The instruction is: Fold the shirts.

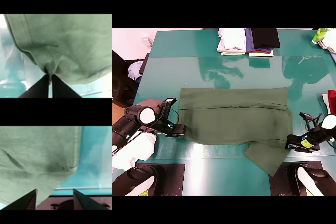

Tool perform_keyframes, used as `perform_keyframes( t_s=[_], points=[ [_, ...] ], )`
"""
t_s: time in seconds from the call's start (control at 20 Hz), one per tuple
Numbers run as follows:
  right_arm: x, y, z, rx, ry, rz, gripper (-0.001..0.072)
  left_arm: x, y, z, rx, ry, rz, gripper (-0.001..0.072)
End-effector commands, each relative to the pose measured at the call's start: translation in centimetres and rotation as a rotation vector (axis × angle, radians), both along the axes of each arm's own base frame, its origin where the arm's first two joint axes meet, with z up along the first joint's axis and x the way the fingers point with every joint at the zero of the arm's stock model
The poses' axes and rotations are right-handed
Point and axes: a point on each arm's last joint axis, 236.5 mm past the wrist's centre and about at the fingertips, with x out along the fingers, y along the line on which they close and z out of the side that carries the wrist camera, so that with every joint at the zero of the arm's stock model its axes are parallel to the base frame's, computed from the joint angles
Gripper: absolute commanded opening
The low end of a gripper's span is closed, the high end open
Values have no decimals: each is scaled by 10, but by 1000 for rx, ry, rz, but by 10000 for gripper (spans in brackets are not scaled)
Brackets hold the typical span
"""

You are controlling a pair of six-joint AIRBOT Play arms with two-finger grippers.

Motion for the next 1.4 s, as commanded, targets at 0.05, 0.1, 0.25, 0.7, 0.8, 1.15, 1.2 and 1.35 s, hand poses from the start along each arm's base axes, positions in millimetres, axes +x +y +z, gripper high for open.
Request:
perform_keyframes(
  t_s=[0.05, 0.1, 0.25, 0.7, 0.8, 1.15, 1.2, 1.35],
  points=[
    [-1, 16, -18, 26, 50, 7, 469, 1, 0, 1, -1, -4, 1, 30],
    [1, 18, -21, 21, 51, 18, 469, 1, 0, 1, 0, -3, -1, 30],
    [6, 28, -30, 4, 51, 66, 432, 1, 0, 1, -1, -5, -9, 31],
    [3, 32, -19, -12, 9, 134, 21, -16, 8, 6, 39, 51, -114, 30],
    [0, 21, -5, -58, -30, 157, 20, -14, 16, 17, 63, 10, -122, 29],
    [16, -7, 79, -186, -285, 170, 18, -44, 24, 46, 60, 28, -131, 30],
    [22, -7, 88, -188, -321, 167, 19, -36, 22, 51, 52, -7, -127, 30],
    [55, -12, 107, -215, -387, 162, 18, 0, 18, 66, 50, -133, -111, 29]
  ],
)
